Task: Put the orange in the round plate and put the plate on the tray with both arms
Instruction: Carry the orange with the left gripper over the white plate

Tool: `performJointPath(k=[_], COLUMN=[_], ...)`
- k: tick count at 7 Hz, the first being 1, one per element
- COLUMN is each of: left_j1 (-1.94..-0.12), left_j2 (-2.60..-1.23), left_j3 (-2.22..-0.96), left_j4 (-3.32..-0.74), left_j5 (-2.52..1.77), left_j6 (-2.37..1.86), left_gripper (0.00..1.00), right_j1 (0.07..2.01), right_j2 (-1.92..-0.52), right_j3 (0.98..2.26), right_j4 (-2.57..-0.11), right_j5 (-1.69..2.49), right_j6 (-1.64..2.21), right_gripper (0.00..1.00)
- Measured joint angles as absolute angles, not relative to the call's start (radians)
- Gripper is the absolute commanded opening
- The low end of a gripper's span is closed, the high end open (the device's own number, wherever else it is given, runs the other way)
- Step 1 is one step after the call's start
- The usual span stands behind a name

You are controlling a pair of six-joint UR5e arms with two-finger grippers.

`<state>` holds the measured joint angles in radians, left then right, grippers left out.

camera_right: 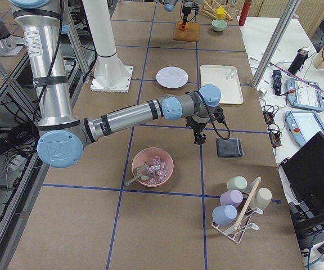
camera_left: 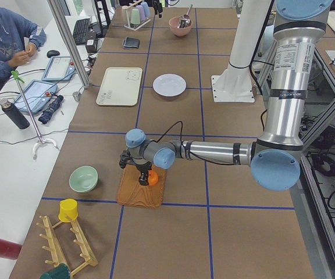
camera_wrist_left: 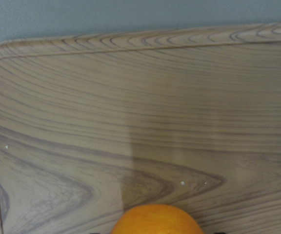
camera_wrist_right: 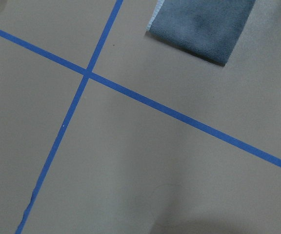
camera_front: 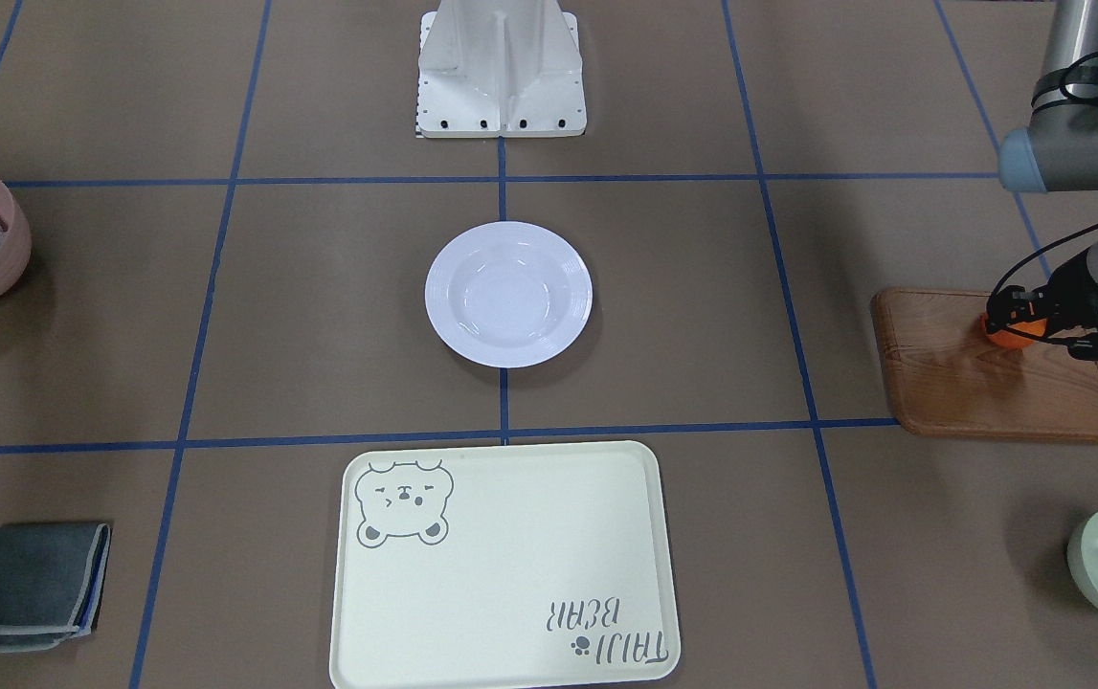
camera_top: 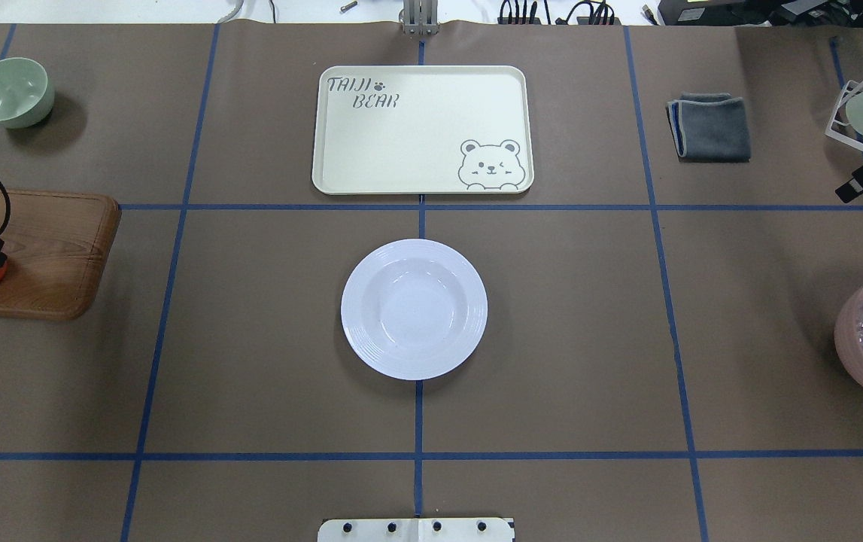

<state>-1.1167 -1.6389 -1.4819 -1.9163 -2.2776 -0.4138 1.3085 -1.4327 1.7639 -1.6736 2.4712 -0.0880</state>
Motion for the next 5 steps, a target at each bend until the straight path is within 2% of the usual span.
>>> performJointPath(k=[3, 5], left_j1=[-1.094, -0.947], left_j2=[-1.731, -1.901], left_j3=[-1.589, -1.643], left_j4=[-1.886, -1.884], left_j5=[-2.409, -2.411], left_j6=[-0.679, -1.072], left_gripper=[0.0, 0.0], right_j1=[1.309, 1.308], right_j2=[-1.426, -1.419], right_j3=[1.762, 1.766], right_j4=[-1.674, -1.673], right_j5=[2.471, 2.471], right_j6=[-0.087, -0.052], right_gripper=[1.0, 1.0])
